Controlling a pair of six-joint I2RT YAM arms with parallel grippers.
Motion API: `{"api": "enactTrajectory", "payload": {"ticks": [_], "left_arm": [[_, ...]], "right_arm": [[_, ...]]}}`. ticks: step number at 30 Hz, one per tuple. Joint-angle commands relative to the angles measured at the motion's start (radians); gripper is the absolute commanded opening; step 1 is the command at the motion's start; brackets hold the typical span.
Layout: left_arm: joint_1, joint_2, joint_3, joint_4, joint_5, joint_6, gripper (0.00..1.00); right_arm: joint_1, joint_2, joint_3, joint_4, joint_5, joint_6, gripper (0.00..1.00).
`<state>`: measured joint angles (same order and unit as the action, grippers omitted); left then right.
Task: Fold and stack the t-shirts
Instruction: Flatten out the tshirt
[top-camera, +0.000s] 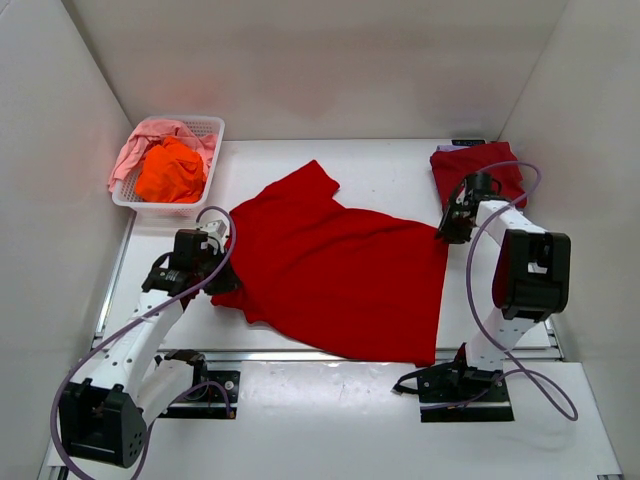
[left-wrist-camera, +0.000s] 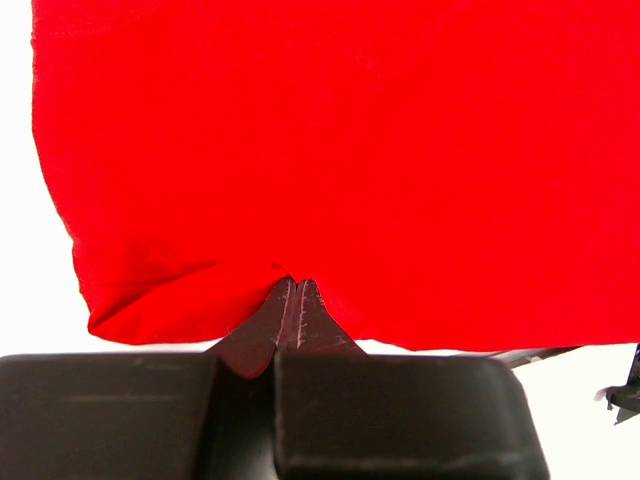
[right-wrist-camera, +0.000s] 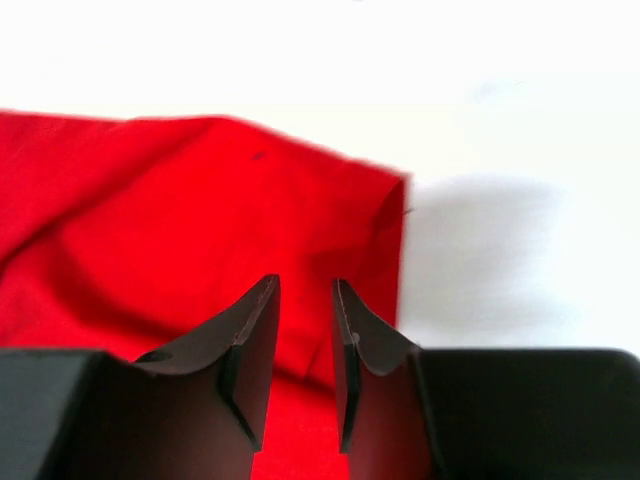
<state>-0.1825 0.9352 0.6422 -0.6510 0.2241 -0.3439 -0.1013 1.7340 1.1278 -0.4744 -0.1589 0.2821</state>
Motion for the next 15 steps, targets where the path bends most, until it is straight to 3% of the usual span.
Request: {"api": "enactTrajectory", "payload": {"ticks": [1,15], "left_arm": [[0.0,-0.007,0.004,0.025,0.011,0.005,0.0],[0.009,0.008,-0.01,0.034,0.026,0.008,0.0]], "right_arm": [[-0.023,0.021,0.046,0.019,0.042,-0.02,0.25],[-0.006,0.096,0.04,0.033,0.053,0.014,0.28]]}}
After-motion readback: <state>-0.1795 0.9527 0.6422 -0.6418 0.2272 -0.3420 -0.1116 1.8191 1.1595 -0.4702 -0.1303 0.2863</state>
